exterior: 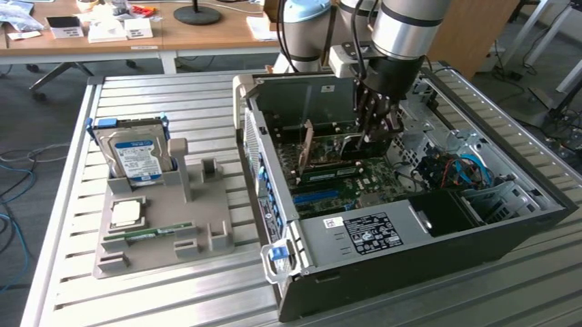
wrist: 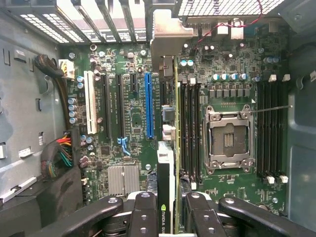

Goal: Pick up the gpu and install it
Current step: 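Insert the gpu into the slot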

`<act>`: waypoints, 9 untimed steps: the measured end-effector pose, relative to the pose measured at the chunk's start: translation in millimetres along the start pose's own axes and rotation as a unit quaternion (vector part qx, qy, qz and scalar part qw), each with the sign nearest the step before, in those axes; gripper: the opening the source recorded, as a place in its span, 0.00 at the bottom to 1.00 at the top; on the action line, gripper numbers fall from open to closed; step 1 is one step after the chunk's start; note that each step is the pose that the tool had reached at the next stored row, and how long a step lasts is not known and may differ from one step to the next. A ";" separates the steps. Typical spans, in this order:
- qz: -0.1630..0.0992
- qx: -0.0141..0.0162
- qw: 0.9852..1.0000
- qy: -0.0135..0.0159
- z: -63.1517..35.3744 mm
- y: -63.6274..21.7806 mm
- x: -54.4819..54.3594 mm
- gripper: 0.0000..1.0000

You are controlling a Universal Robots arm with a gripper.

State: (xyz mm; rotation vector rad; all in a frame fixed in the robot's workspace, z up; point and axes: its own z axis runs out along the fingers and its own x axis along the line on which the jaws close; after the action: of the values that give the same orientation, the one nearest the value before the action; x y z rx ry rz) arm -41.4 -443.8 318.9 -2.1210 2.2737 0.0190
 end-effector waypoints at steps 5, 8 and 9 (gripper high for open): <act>0.000 0.000 1.000 0.000 0.2 0.0 0.0 0.27; 0.000 0.000 1.000 0.000 0.4 2.1 0.1 0.27; 0.000 0.000 1.000 0.000 0.6 2.7 0.3 0.27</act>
State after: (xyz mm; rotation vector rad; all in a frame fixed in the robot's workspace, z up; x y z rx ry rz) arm -44.1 -443.9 318.2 -2.1208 2.2737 0.0189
